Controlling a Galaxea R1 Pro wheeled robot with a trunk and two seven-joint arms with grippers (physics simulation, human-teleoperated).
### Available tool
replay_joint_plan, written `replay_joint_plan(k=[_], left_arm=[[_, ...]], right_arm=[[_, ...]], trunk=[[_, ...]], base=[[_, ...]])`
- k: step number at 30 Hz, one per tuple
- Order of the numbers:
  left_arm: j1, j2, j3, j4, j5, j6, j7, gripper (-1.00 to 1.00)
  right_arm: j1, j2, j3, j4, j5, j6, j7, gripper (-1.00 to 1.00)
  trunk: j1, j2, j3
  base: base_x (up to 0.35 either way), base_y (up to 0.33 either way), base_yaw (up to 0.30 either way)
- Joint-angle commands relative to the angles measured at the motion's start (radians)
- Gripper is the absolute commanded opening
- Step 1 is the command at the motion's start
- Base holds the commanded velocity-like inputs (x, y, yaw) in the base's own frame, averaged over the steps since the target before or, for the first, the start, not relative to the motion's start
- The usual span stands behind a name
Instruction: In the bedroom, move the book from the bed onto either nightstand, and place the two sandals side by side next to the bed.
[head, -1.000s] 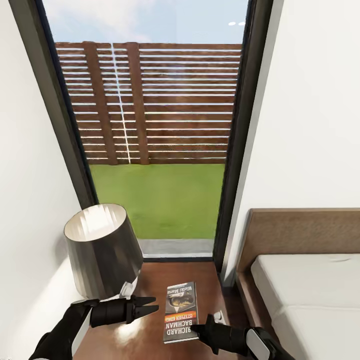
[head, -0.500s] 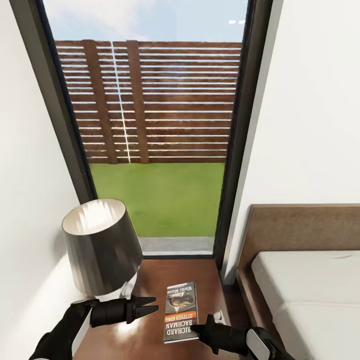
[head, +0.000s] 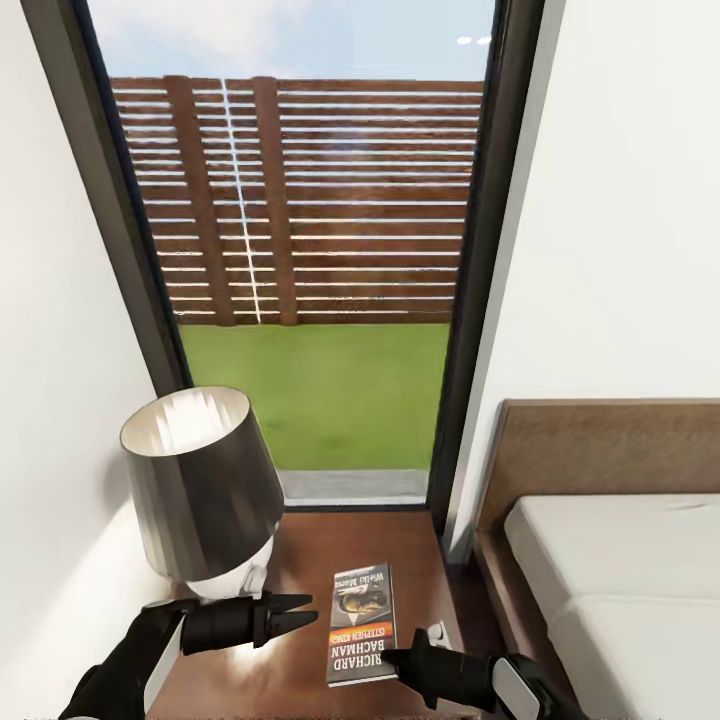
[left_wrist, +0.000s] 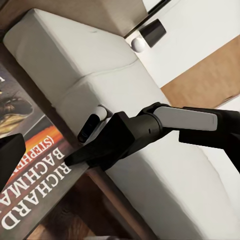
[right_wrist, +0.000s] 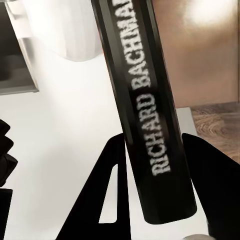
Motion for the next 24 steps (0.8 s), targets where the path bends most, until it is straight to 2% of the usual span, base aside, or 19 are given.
replay_joint_plan(k=[1,13,21,24], left_arm=[[0.0,0.0,0.0,0.0,0.002,0.011,-0.003,1.0],[0.0,0.0,-0.001,0.0,0.002,0.011,-0.003,1.0],[0.0,0.0,0.0,0.0,0.002,0.011,-0.003,1.0],[0.0,0.0,-0.001,0.0,0.002,0.011,-0.003,1.0]], right_arm=[[-0.001,0.0,0.001,-0.001,-0.007,0.006,0.0,-1.0],[-0.001,0.0,0.001,-0.001,-0.007,0.006,0.001,-1.0],[-0.001,0.0,0.001,-0.001,-0.007,0.006,0.002,-1.0],[-0.001,0.001,0.001,-0.001,-0.007,0.006,0.002,-1.0]], trunk=[[0.004,-0.008,-0.004],[0.05,-0.092,-0.042],[0.05,-0.092,-0.042],[0.05,-0.092,-0.042]], base=[[0.0,0.0,0.0],[0.0,0.0,0.0],[0.005,0.0,0.0],[0.186,0.0,0.0]])
